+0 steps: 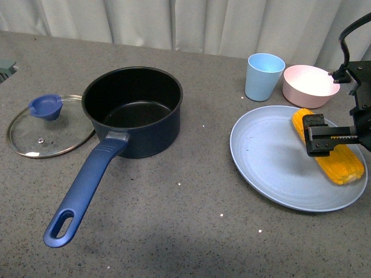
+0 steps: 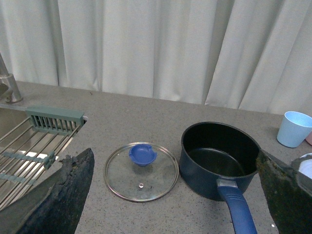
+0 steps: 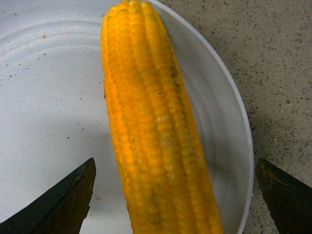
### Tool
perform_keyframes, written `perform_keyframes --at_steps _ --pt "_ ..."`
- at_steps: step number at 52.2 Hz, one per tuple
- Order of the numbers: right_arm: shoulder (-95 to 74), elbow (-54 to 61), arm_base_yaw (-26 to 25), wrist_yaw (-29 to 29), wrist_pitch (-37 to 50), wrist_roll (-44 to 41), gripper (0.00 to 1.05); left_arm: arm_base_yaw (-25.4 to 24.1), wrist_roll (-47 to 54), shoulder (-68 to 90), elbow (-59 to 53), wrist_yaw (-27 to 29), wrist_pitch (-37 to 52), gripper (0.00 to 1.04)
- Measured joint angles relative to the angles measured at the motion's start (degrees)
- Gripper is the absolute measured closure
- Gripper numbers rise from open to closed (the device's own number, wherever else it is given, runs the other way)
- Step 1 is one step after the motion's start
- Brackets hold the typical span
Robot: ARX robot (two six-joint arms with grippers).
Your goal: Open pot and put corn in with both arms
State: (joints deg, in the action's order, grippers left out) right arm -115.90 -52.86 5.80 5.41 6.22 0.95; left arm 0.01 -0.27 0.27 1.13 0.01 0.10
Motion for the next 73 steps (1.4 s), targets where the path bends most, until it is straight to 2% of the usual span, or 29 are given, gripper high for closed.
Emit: perform_keyframes --at_steps 7,18,33,40,44,54,58,61,73 --pt "-1.62 -1.29 0.44 -0.24 -0.46 0.63 0.1 0.0 0.0 0.0 0.0 -0.02 0.0 0.06" --pt "-2.25 -2.1 1.01 -0.59 -0.81 1.2 0.5 0.0 0.0 0.0 0.0 0.0 0.0 0.06" --pt "-2.32 -2.75 0.9 -2.4 -2.08 3.21 0.79 0.0 0.0 0.0 0.0 0.0 0.0 0.06" --pt "-1.6 -2.71 0.76 -3.87 -3.02 3.98 0.85 0.0 -0.02 0.0 0.0 0.0 0.0 0.06" --pt "-0.02 -2.08 0.79 -6.54 -3.85 5.16 0.87 0.0 0.0 0.0 0.0 0.0 0.0 0.06" --pt "7.5 -0.76 2.29 -16.68 -3.5 11.93 0.9 0.0 0.0 0.0 0.0 -0.02 0.0 0.06" --pt "10.95 -1.2 5.2 -25.09 -0.13 19.98 0.92 0.0 0.0 0.0 0.0 0.0 0.0 0.06" --pt "11.08 -2.49 8.24 -28.48 1.27 26.32 0.93 0.0 0.0 0.0 0.0 0.0 0.0 0.06" --pt "3.45 -12.31 18.34 -28.5 3.1 38.95 0.93 0.0 0.0 -0.02 0.0 -0.02 0.0 0.06"
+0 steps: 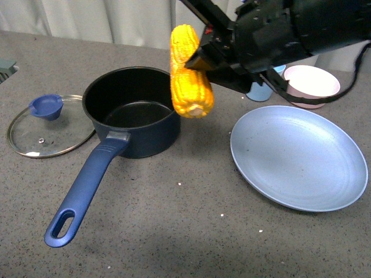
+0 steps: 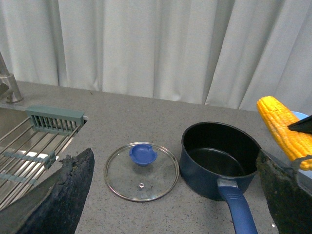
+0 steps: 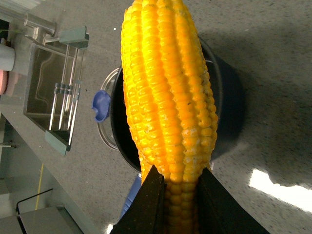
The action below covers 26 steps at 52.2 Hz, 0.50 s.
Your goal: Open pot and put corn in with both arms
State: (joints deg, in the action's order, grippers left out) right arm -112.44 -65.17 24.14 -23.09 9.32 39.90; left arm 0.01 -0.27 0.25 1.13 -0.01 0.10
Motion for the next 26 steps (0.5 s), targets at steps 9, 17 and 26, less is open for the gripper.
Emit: perform_keyframes --at_steps 9,17,26 --pt "-5.44 -6.78 3.17 1.05 -1.16 3.26 0.93 0.0 0.0 0.0 0.0 0.02 0.0 0.06" --pt "-9.62 -11.67 5.7 1.77 -2.16 5.25 0.94 0.0 0.0 0.0 0.0 0.0 0.0 0.06" --pt "-11.8 -14.97 7.04 2.51 -3.26 6.54 0.94 0.0 0.0 0.0 0.0 0.02 0.0 0.06"
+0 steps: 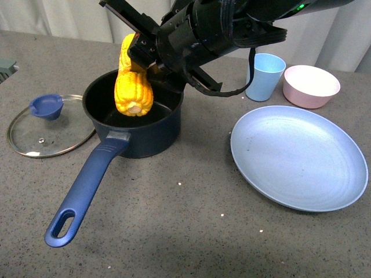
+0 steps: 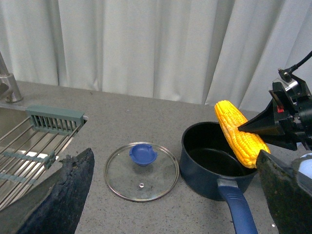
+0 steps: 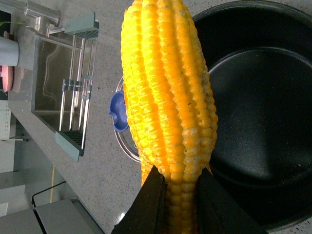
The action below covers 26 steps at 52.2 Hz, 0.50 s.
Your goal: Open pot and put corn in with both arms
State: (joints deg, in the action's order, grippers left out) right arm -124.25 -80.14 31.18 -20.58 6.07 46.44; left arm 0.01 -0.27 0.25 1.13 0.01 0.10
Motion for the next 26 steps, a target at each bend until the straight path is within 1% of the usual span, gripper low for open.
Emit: perform_keyframes --at_steps 13,15,18,20,21,24,26 --pt "-1.25 -1.14 0.02 3.23 0.24 0.94 0.94 0.0 0.0 0.0 0.0 0.0 0.0 0.06" --pt "-1.36 -1.16 -0.04 3.74 0.22 0.72 0.85 0.0 0.0 0.0 0.0 0.0 0.0 0.06" --pt "-1.51 -1.14 -0.13 4.13 0.35 0.48 0.69 0.0 0.0 0.0 0.0 0.0 0.0 0.06" --pt "-1.51 -1.01 -0.13 4.35 1.42 0.5 0.62 0.0 0.0 0.0 0.0 0.0 0.0 0.06" --pt "-1.51 -0.85 -0.13 4.48 2.45 0.48 0.56 0.0 0.0 0.0 0.0 0.0 0.0 0.06" --pt "-1.49 -0.74 -0.13 4.87 3.65 0.5 0.45 0.0 0.0 0.0 0.0 0.0 0.0 0.06" --pt "-1.44 -0.59 -0.13 5.05 4.09 0.5 0.4 0.0 0.0 0.0 0.0 0.0 0.0 0.06"
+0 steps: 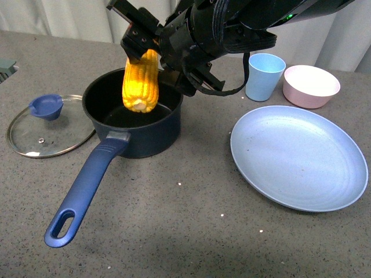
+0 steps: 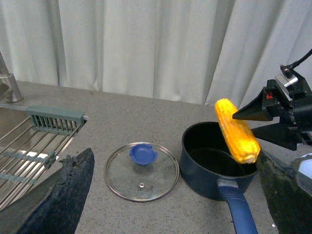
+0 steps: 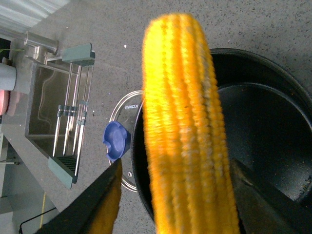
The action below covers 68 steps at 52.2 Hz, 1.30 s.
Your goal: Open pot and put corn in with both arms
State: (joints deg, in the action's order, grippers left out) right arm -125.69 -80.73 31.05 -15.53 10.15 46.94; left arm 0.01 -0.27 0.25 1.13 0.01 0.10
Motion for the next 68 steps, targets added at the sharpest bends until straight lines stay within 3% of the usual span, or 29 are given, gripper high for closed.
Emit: perform_keyframes --at_steps 12,18,23,30,42,48,59,66,68 --pt "0.76 2.71 -0.09 0.28 1.33 -0.2 0.07 0.0 0.0 0.0 0.0 0.0 0.0 0.06" --pt "3.52 6.23 -0.39 1.88 3.43 -0.9 0.09 0.0 0.0 0.0 0.0 -0.02 0.0 0.06" --pt "10.05 12.74 -1.31 6.43 6.82 -4.46 0.09 0.0 -0.02 0.0 0.0 0.0 0.0 0.06" --pt "22.43 26.01 -4.31 15.58 12.22 -14.27 0.09 0.0 0.0 0.0 0.0 0.0 0.0 0.06" --pt "43.41 47.69 -10.71 22.32 20.22 -32.68 0.09 0.0 0.0 0.0 0.0 0.0 0.0 0.06" --pt "55.1 56.15 -13.35 24.09 18.18 -37.99 0.09 0.0 0.0 0.0 0.0 0.0 0.0 0.06" --pt "69.79 64.48 -16.46 26.21 12.31 -39.74 0.09 0.0 0.0 0.0 0.0 0.0 0.0 0.06" --pt "73.53 72.52 -18.69 27.39 30.21 -44.44 0.3 0.0 0.0 -0.02 0.0 0.0 0.0 0.06" --pt "74.55 73.18 -19.21 27.04 31.36 -44.85 0.35 0.0 0.0 0.0 0.0 0.0 0.0 0.06"
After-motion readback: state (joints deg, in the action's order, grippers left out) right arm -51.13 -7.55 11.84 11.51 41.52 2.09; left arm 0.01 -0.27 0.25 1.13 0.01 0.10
